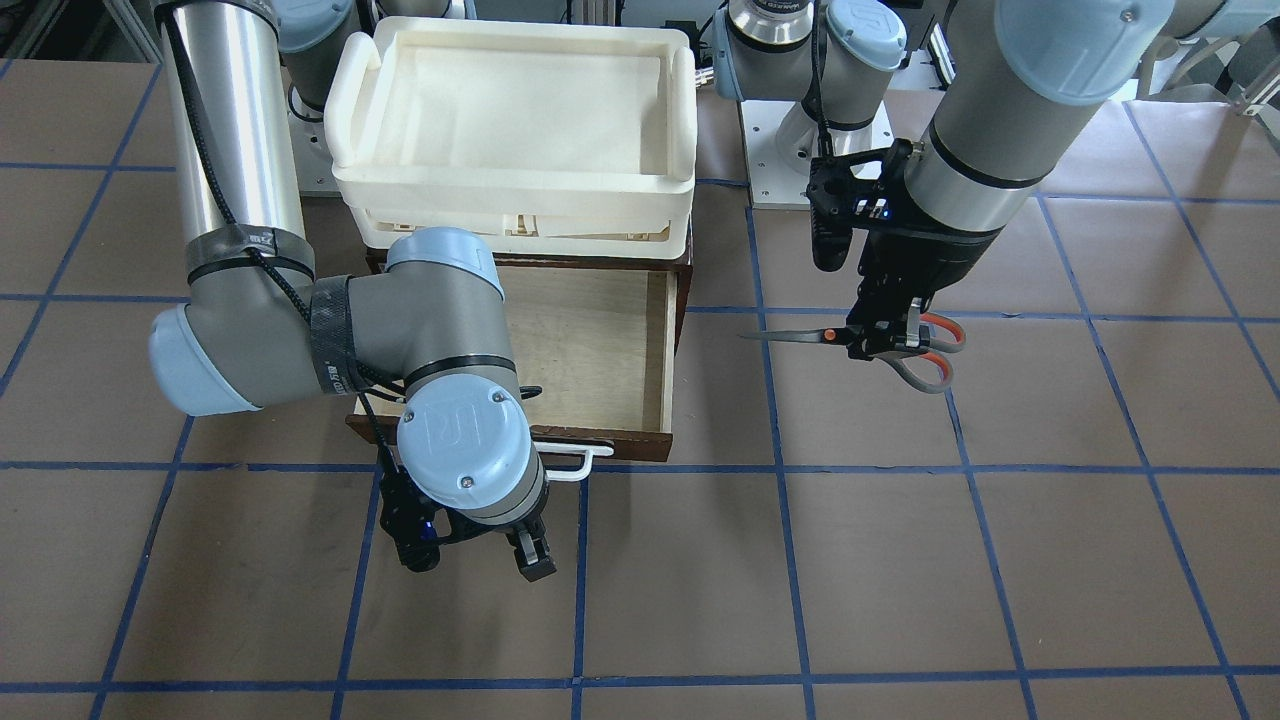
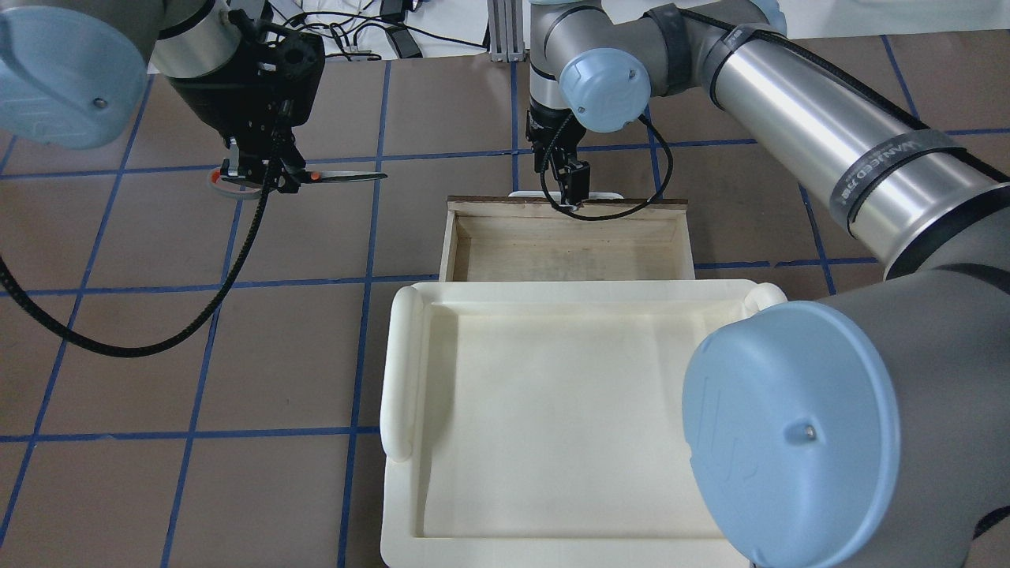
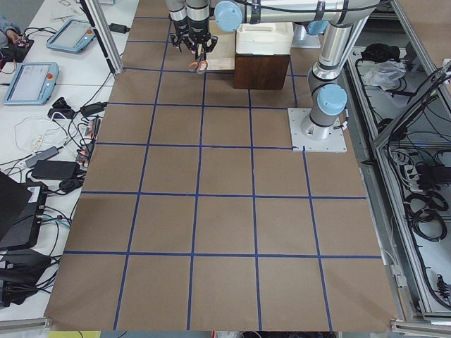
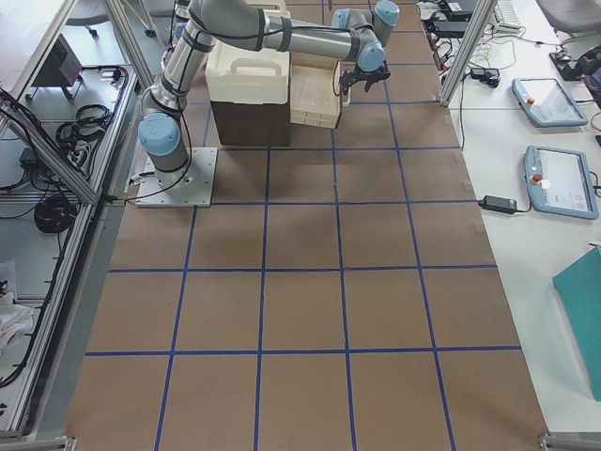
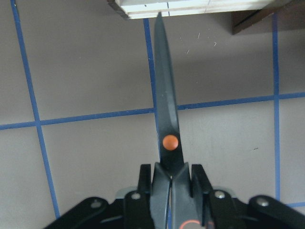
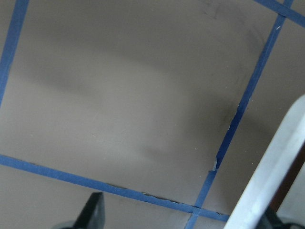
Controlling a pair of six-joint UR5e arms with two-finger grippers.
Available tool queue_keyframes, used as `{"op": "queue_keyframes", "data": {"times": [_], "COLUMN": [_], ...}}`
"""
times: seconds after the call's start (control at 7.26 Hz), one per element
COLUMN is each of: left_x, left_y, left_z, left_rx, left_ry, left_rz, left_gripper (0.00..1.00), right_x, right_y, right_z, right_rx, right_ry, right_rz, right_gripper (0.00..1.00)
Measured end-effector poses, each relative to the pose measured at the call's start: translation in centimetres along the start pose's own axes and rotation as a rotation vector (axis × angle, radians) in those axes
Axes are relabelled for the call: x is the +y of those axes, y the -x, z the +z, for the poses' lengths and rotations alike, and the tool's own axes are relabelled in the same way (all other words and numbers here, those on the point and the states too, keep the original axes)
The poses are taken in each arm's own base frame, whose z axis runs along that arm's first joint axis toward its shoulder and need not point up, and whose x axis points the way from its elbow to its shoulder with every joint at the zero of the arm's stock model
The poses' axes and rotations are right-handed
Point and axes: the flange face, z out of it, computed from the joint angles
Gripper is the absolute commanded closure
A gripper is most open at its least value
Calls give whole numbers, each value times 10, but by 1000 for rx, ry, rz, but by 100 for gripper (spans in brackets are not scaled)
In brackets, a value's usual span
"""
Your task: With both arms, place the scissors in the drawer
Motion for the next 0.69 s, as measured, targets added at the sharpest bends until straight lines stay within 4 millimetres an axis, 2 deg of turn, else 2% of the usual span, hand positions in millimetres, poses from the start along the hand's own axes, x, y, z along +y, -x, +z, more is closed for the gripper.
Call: {"op": "queue_keyframes", "data": {"times": [0.28,0.55,0.69], "left_x": [1,-3,-4], "left_y": [0,1,2], "left_z": [0,1,1], "left_rx": [0,2,2], "left_ry": [1,-5,-6], "left_rz": [-1,-12,-17], "left_gripper": [100,100,100], "right_x": [1,5,7], "right_y": [-9,-27,-34], "right_z": [-26,-65,-75], "right_rx": [-31,-67,-64], "right_ry": [-14,-28,-37], "right_rz": [5,6,6], "right_gripper": [0,0,0]}}
